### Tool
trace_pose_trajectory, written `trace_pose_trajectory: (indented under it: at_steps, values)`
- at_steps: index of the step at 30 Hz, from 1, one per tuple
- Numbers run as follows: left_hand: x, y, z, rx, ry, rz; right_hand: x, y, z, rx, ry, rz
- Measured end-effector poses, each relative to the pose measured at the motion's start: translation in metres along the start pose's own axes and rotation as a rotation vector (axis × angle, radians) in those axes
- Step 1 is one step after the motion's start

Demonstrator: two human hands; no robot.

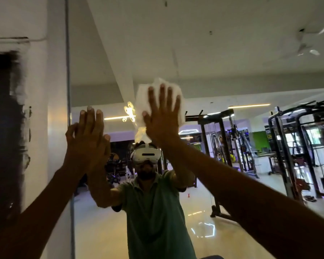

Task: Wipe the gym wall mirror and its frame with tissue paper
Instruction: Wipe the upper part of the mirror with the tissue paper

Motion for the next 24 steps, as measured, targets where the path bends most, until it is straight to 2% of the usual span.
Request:
trace_pose_trajectory:
  at_steps: [3, 6, 7, 9, 12, 15, 16, 17, 20, 24]
  values:
    - [-0.004, -0.001, -0.001, 0.061, 0.004, -0.042, 0.012, -0.073, -0.047, -0.300, 0.073, -0.121]
    - [-0.037, -0.002, 0.014, 0.071, -0.064, 0.106, 0.010, -0.076, -0.033, -0.510, 0.059, -0.150]
    - [-0.045, 0.000, 0.022, 0.084, -0.078, 0.168, 0.009, -0.061, -0.018, -0.527, 0.036, -0.146]
    - [-0.059, 0.008, 0.029, 0.105, -0.074, 0.254, 0.004, -0.017, 0.020, -0.425, 0.009, -0.131]
    - [-0.063, 0.035, 0.028, 0.066, -0.124, 0.161, -0.007, 0.056, 0.065, -0.188, -0.001, -0.105]
    - [-0.069, 0.061, 0.031, 0.038, -0.162, 0.181, -0.008, 0.098, 0.055, 0.044, -0.006, -0.073]
    - [-0.070, 0.071, 0.029, 0.020, -0.167, 0.170, -0.004, 0.100, 0.038, 0.067, -0.011, -0.064]
    - [-0.066, 0.084, 0.022, -0.025, -0.165, 0.145, 0.001, 0.095, 0.015, 0.028, -0.005, -0.057]
    - [-0.055, 0.129, -0.012, -0.058, -0.112, 0.133, 0.019, 0.058, -0.042, -0.276, 0.029, -0.055]
    - [-0.056, 0.185, -0.026, -0.060, -0.055, 0.095, 0.014, 0.083, -0.023, -0.457, 0.066, -0.051]
Point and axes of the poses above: each hand's wrist, its own y-axis towards the middle knuckle, its own x-axis out of the palm, z = x × y, the point moved 7 cm from there along y, towards the middle knuckle, and after that the axes turned 2 degrees about z, right-handed, at the moved point
